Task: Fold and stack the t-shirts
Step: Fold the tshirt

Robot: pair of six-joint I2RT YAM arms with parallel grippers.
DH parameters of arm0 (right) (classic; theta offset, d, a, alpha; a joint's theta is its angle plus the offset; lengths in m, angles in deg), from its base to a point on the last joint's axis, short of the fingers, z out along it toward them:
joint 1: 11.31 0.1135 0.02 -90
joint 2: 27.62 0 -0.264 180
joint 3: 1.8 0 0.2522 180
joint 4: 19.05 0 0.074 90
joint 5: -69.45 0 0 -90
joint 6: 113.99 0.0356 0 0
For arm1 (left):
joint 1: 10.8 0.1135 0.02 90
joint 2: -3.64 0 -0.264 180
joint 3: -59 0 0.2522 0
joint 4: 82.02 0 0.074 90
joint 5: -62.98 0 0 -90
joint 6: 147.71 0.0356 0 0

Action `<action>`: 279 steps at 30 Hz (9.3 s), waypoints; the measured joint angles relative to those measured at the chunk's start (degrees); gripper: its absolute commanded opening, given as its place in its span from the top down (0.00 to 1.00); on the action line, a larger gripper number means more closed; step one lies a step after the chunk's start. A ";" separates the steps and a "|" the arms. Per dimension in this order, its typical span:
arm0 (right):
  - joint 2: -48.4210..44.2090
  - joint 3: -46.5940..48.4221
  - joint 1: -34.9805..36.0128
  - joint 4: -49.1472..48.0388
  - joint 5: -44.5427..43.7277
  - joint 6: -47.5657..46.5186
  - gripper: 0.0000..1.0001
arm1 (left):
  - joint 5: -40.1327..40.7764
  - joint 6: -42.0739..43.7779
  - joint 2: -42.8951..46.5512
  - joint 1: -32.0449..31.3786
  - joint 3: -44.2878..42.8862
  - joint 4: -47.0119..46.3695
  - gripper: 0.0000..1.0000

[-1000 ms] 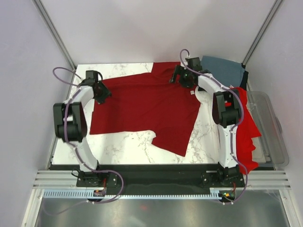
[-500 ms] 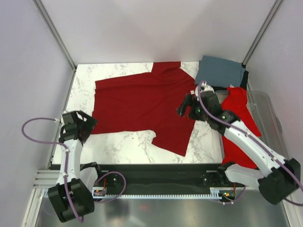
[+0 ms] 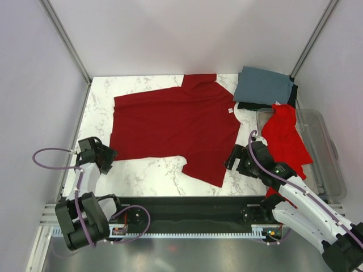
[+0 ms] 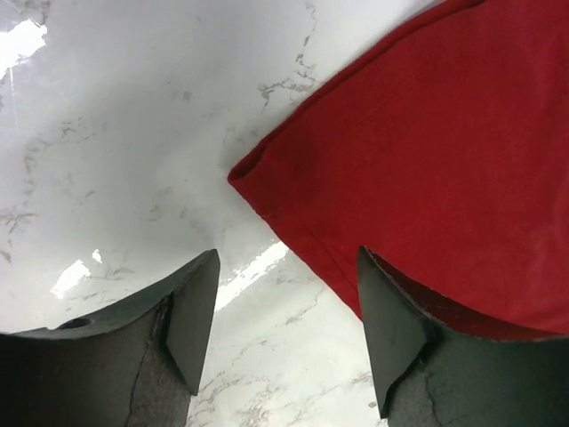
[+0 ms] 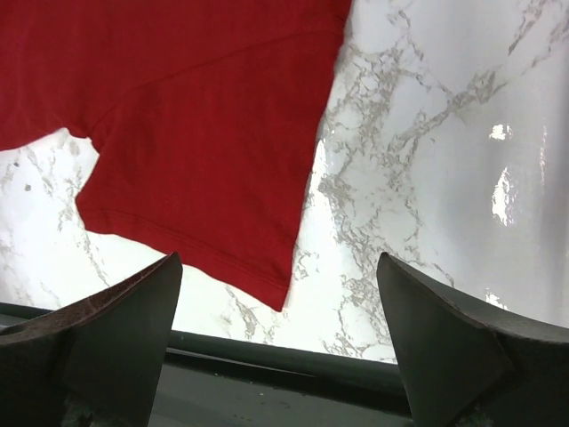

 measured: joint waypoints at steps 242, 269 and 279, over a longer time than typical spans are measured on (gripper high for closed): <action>74.97 77.42 -10.14 -0.59 1.14 -22.95 0.15 | -9.53 15.15 12.28 -10.62 -17.70 19.52 0.07; 108.76 105.81 -13.64 -7.87 -5.44 -26.47 0.87 | -9.92 15.41 13.55 -12.02 -17.49 17.94 0.11; 98.25 84.89 -13.42 -20.11 -3.45 -21.92 1.00 | -5.99 15.37 3.91 -12.02 -18.99 16.06 0.13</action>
